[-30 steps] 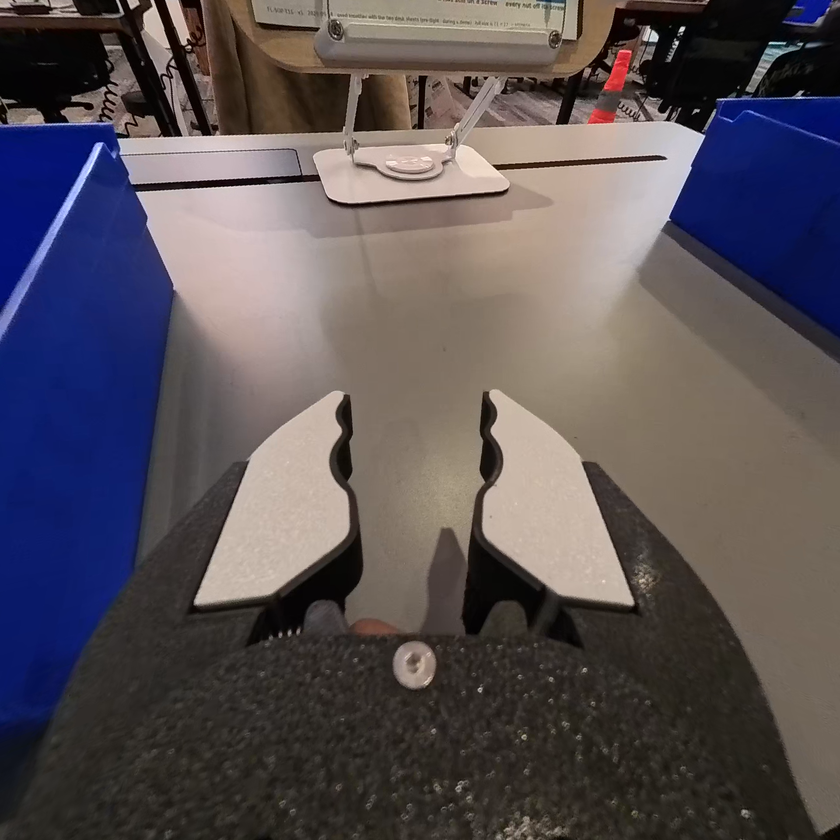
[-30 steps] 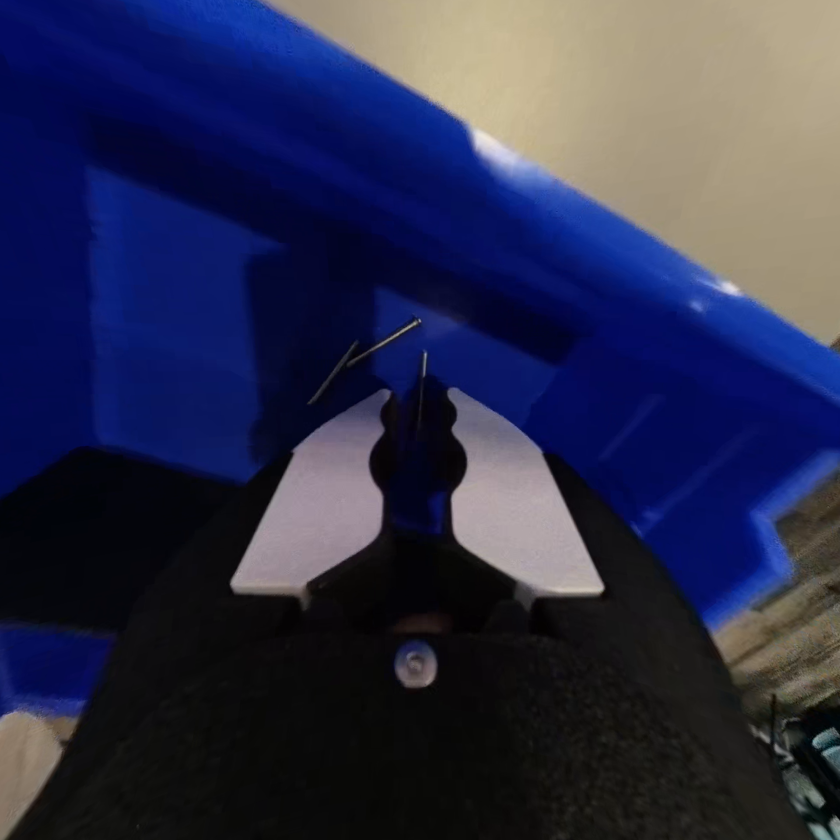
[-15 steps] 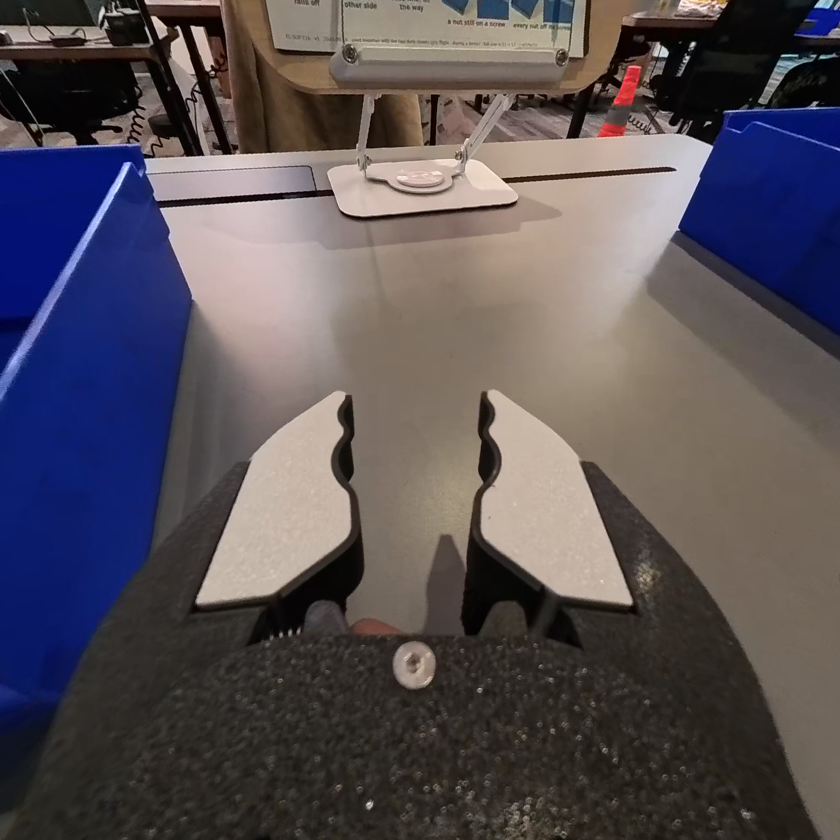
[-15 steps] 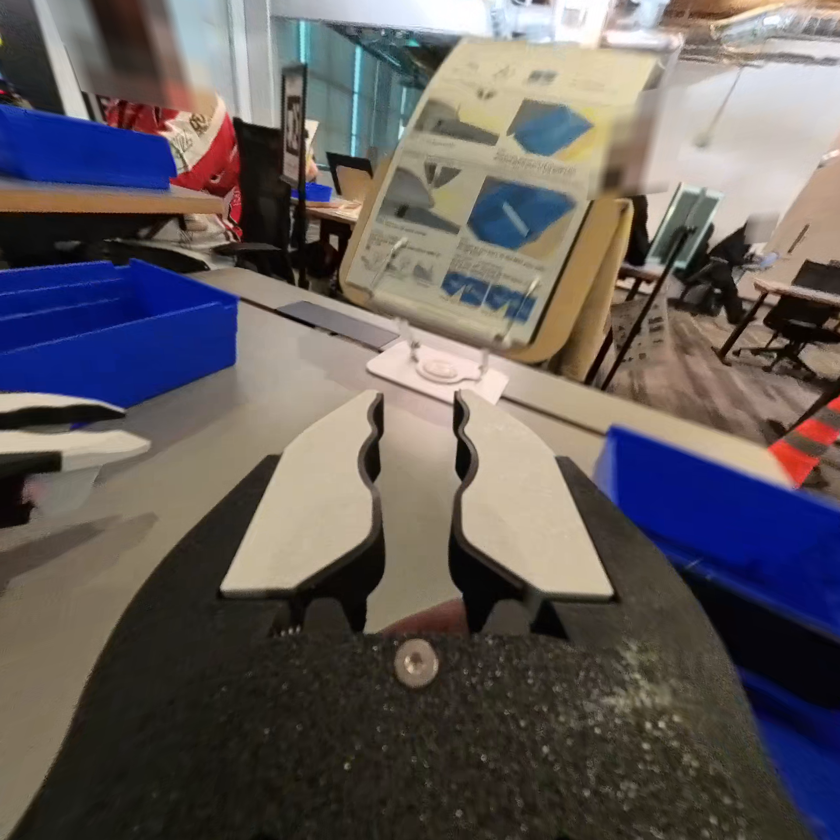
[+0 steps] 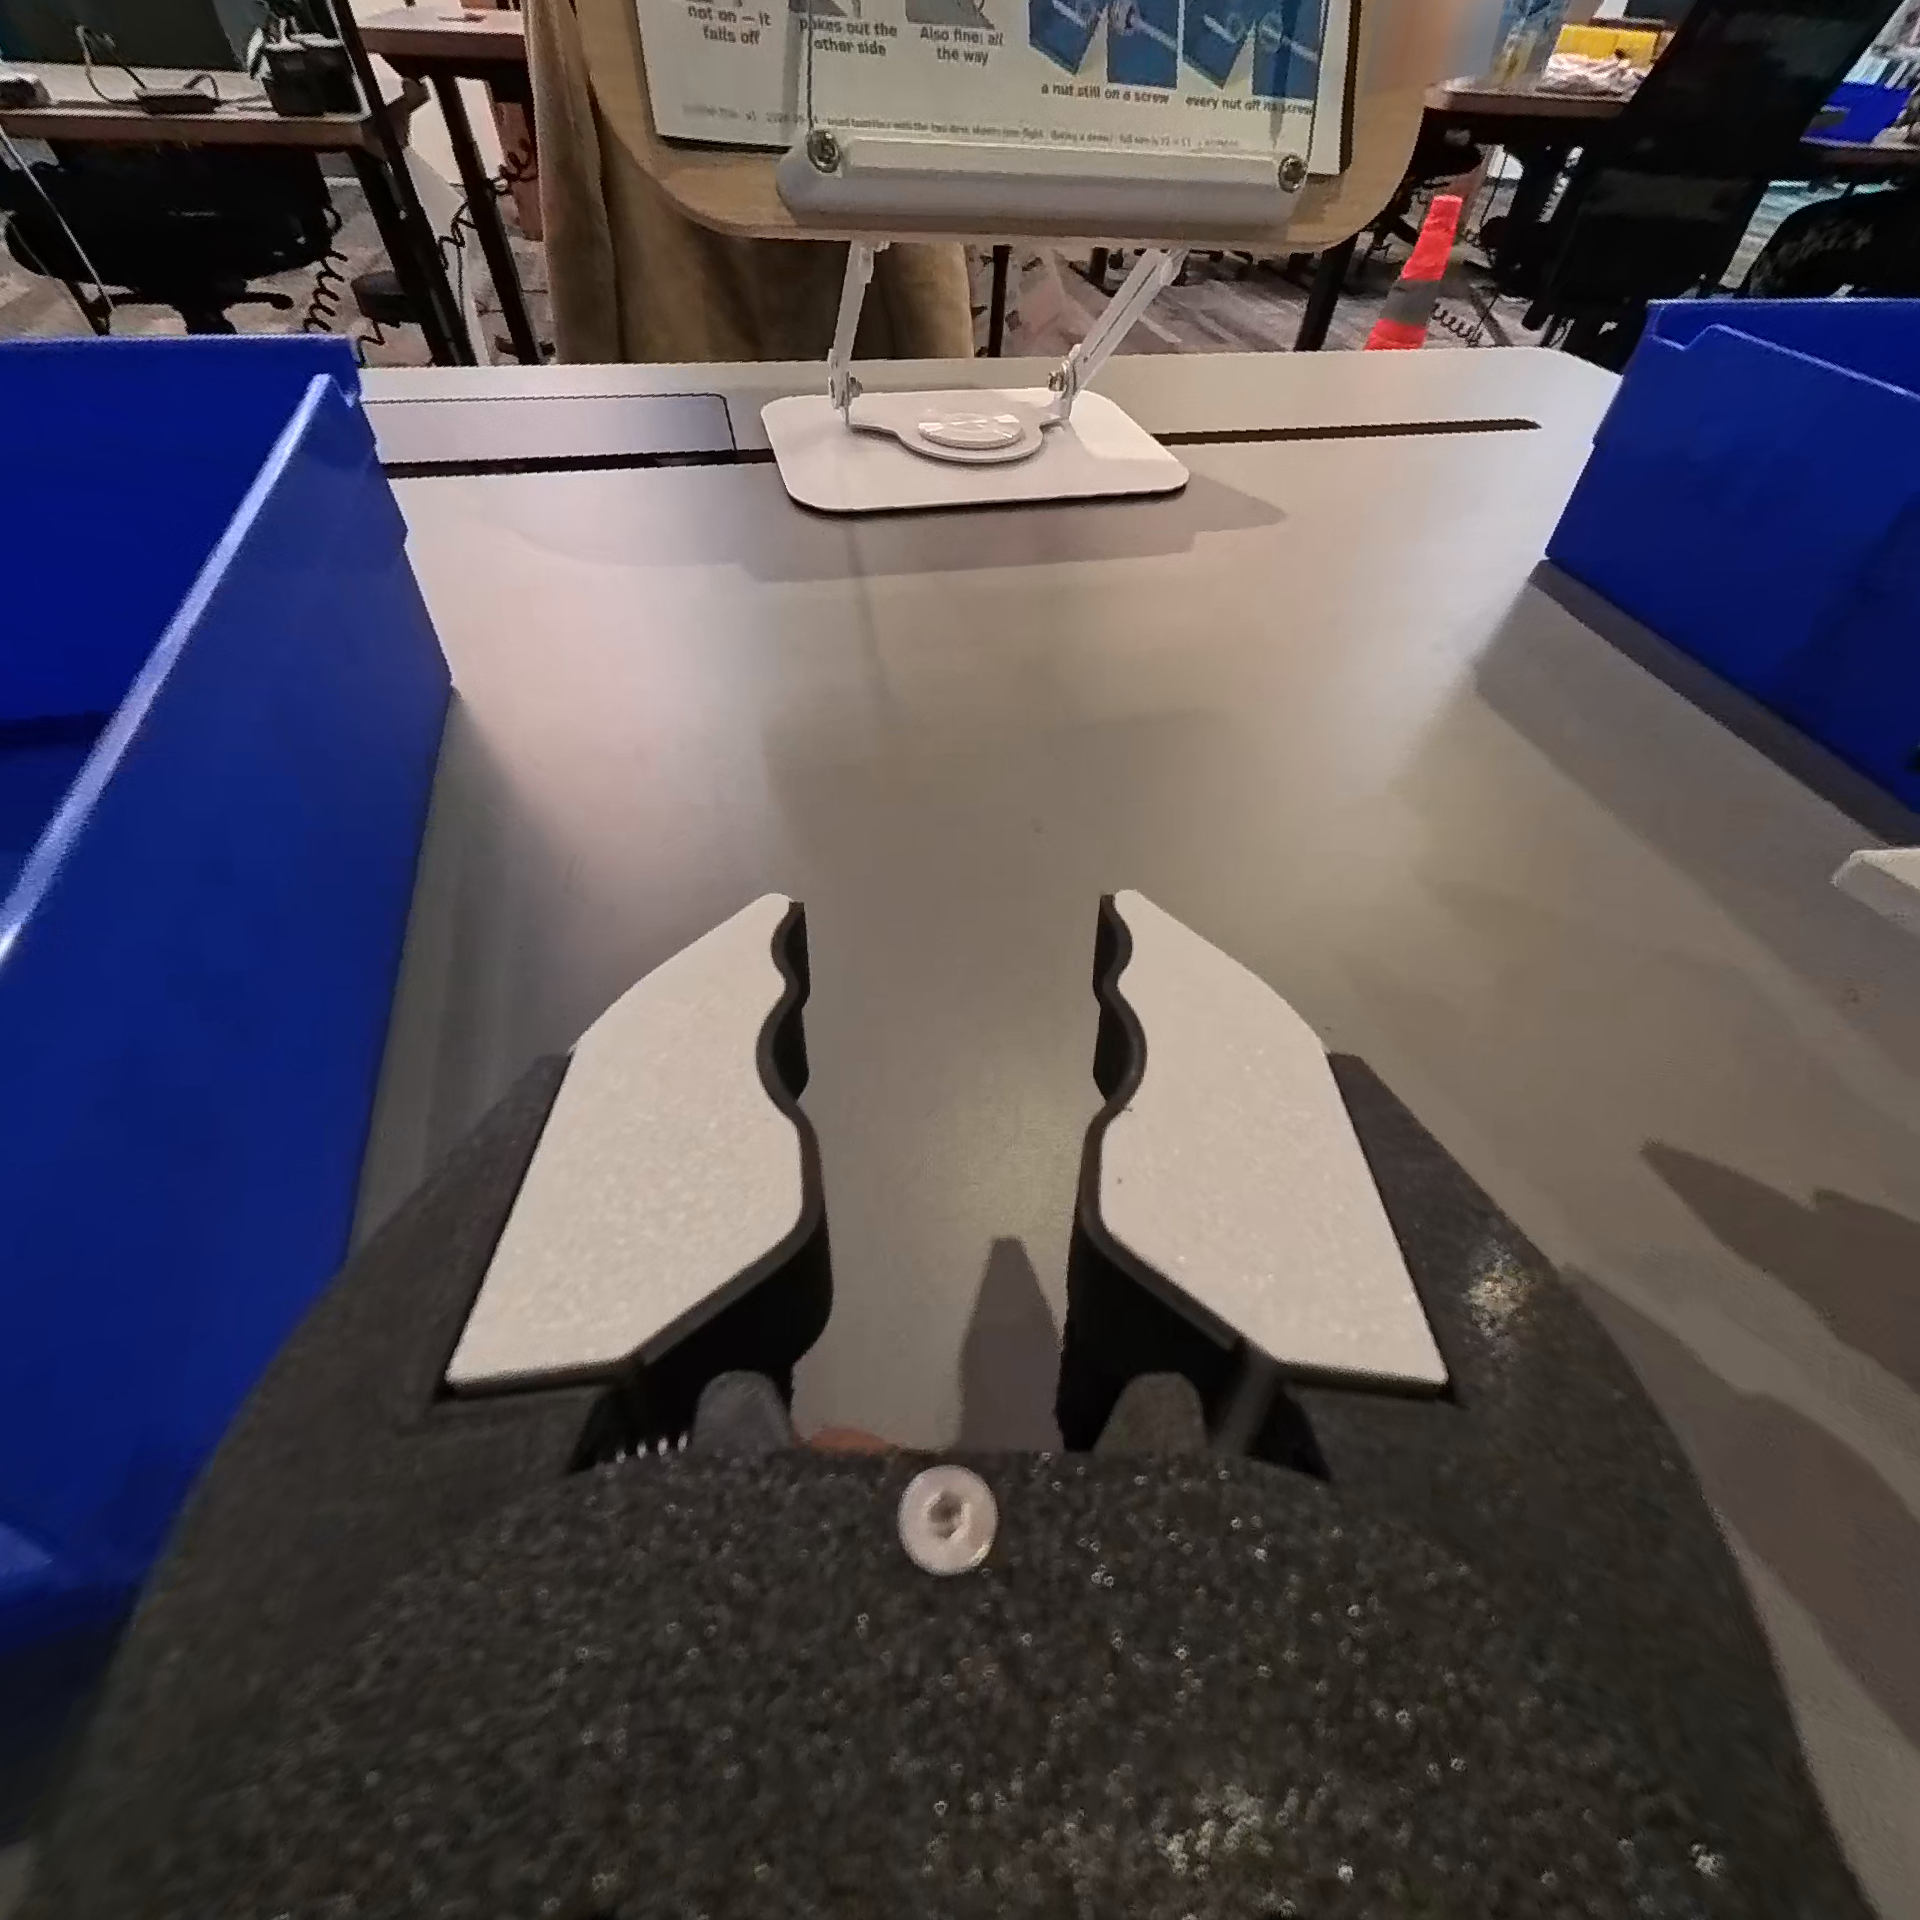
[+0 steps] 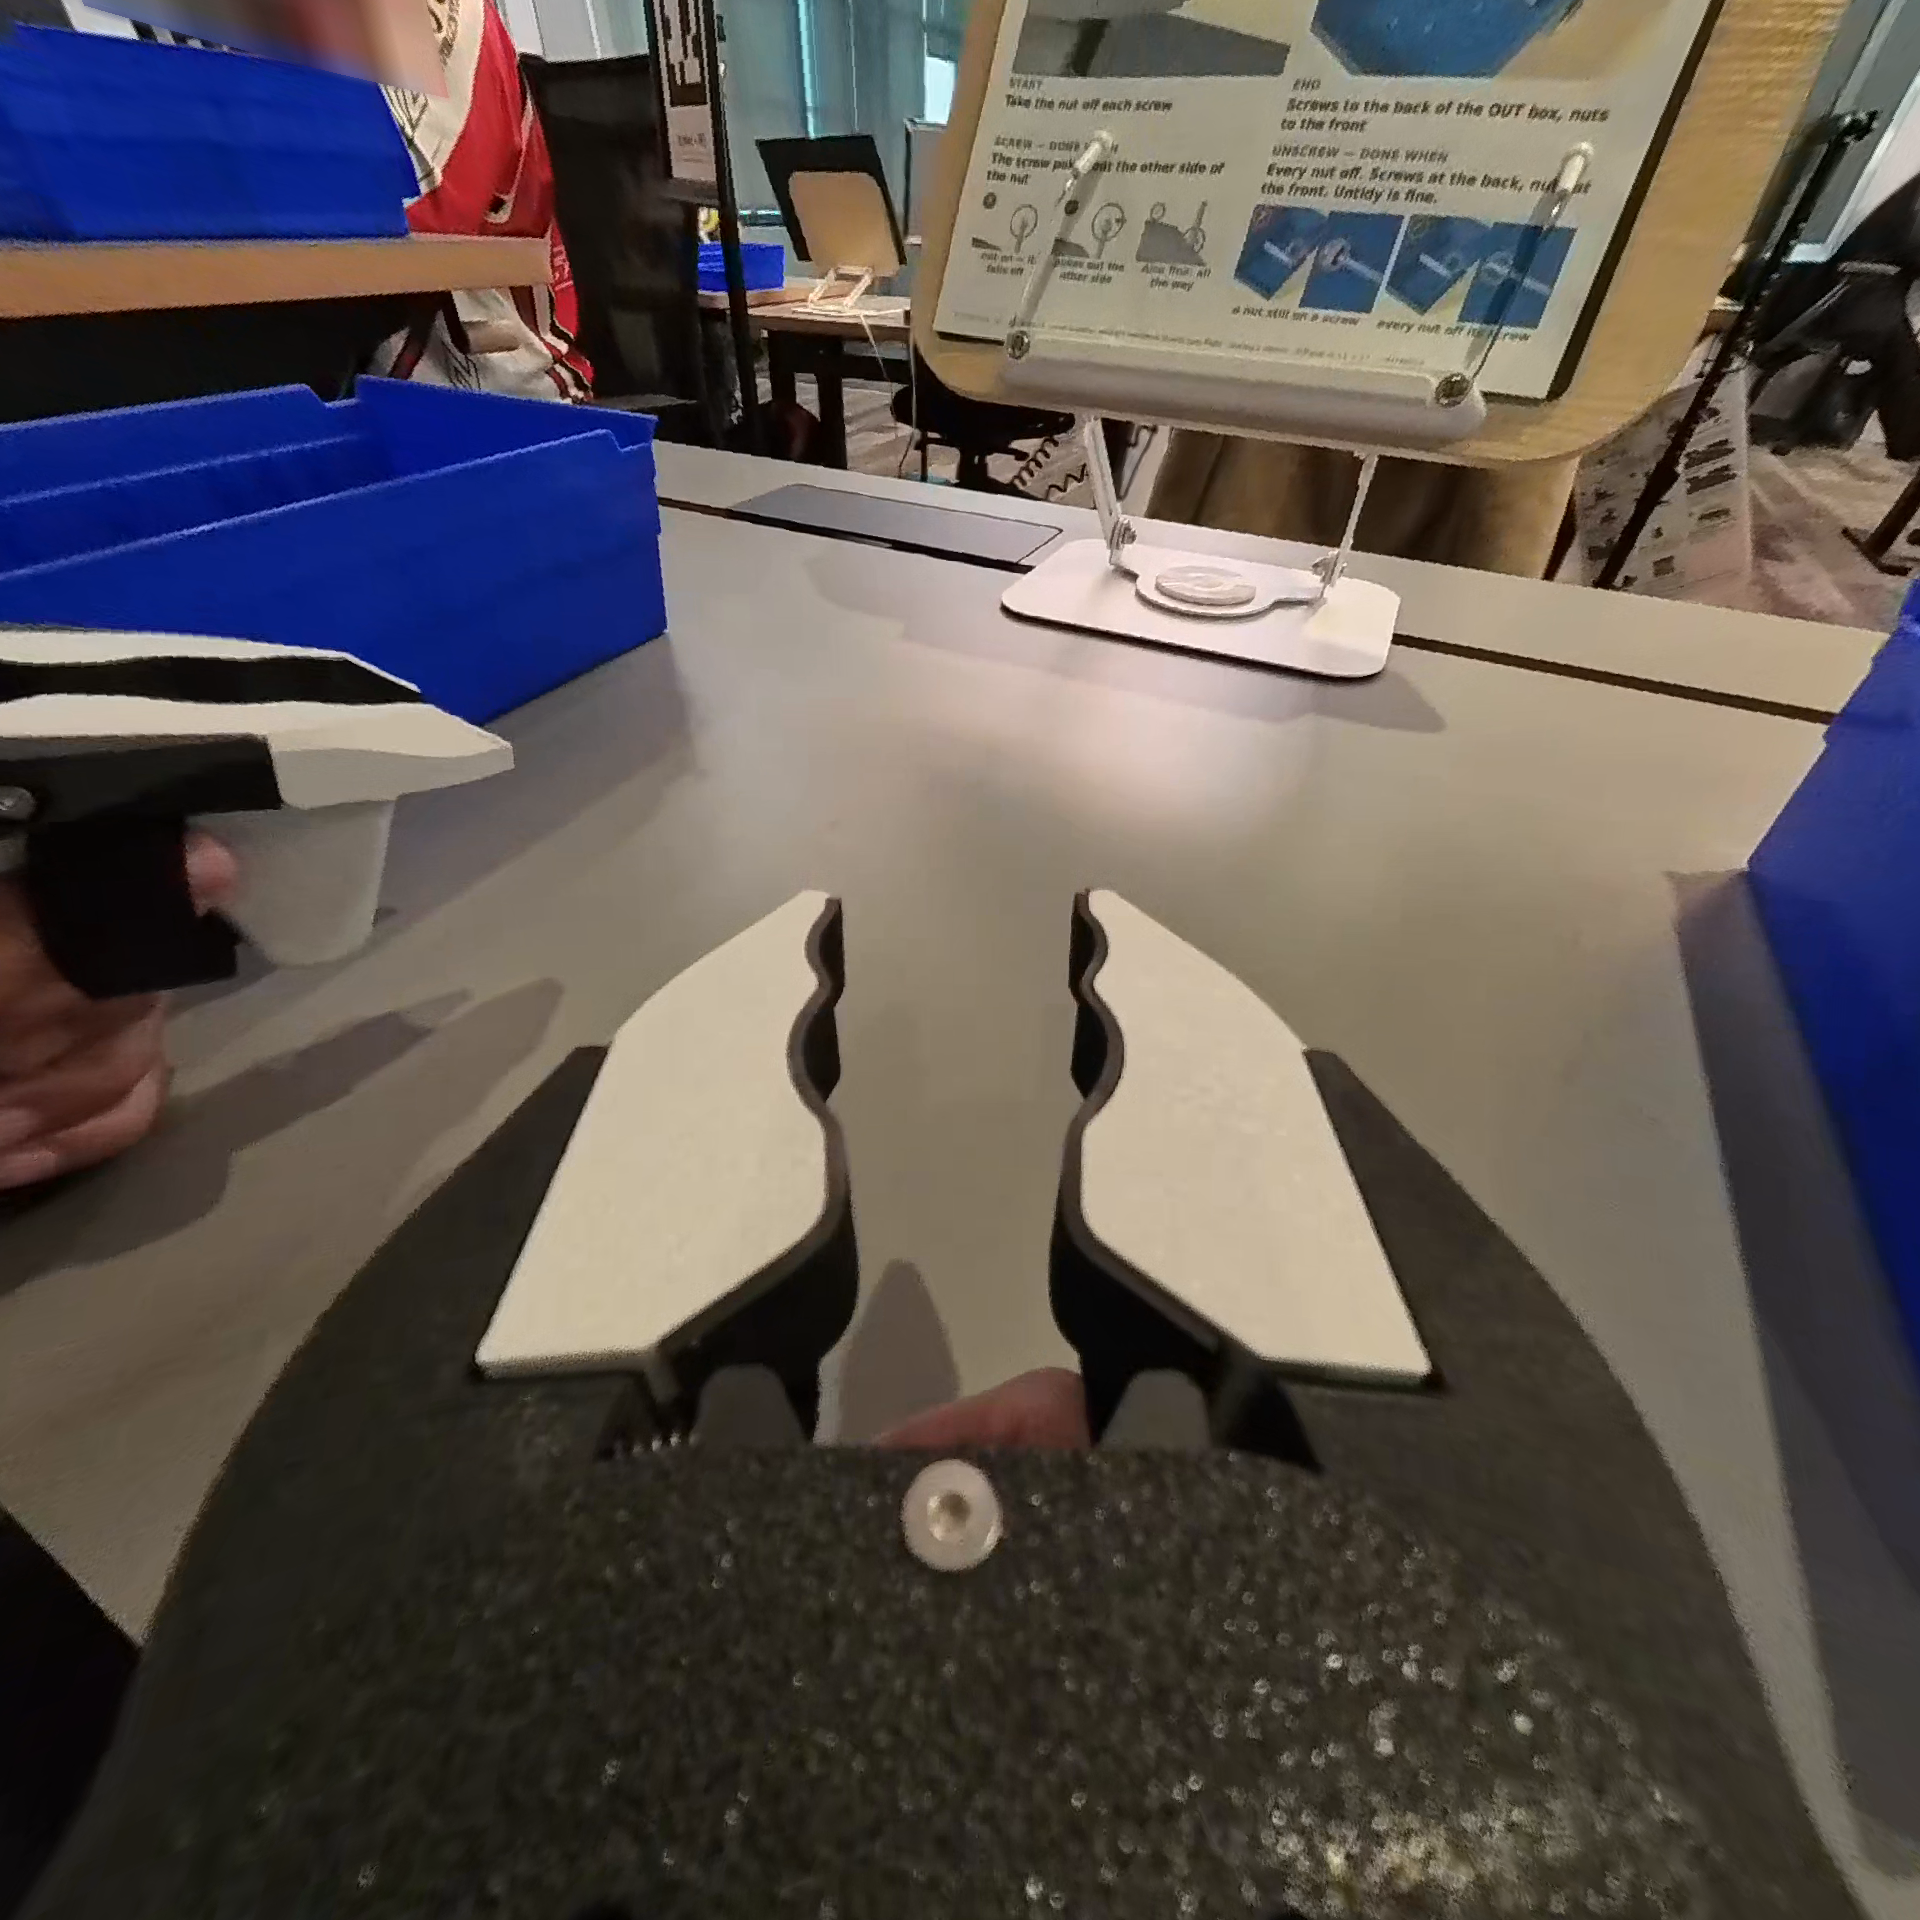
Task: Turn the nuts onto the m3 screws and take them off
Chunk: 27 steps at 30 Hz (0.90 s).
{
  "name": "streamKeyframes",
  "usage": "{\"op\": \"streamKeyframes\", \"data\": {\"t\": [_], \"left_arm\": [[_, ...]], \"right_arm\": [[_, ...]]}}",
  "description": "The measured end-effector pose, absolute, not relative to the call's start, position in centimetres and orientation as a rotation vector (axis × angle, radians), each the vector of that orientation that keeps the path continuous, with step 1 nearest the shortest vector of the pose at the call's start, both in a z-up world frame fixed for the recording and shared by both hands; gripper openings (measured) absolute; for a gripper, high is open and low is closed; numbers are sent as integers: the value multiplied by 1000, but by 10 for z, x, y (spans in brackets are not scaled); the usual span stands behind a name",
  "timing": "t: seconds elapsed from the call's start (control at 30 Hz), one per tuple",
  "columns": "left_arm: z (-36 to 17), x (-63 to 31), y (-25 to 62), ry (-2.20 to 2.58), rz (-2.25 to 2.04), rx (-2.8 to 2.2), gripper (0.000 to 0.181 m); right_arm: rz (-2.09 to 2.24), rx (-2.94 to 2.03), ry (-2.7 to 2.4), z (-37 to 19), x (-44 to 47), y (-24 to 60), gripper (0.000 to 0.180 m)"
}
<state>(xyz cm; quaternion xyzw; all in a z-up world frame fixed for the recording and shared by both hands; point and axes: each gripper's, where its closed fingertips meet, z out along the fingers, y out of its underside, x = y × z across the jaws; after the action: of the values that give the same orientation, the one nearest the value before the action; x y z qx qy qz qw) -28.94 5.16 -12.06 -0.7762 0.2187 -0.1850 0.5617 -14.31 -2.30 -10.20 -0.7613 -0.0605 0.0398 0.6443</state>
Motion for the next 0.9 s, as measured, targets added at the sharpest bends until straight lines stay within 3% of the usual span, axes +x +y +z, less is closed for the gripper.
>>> {"op": "streamKeyframes", "data": {"t": [0.37,0.5,0.67,0.9], "left_arm": [[-119,-282,34,555,-536,-1916,51],[-58,-321,16,650,-475,-1923,50],[-19,-412,86,735,-274,-2136,49],[-96,-446,218,556,-296,-2554,49]], "right_arm": [[144,-1753,-121,-105,-141,-22,41],[155,-1761,-124,-106,-141,-22,41],[176,-1773,-140,-108,-144,-21,40],[194,-1788,-155,-110,-146,-20,40]]}}
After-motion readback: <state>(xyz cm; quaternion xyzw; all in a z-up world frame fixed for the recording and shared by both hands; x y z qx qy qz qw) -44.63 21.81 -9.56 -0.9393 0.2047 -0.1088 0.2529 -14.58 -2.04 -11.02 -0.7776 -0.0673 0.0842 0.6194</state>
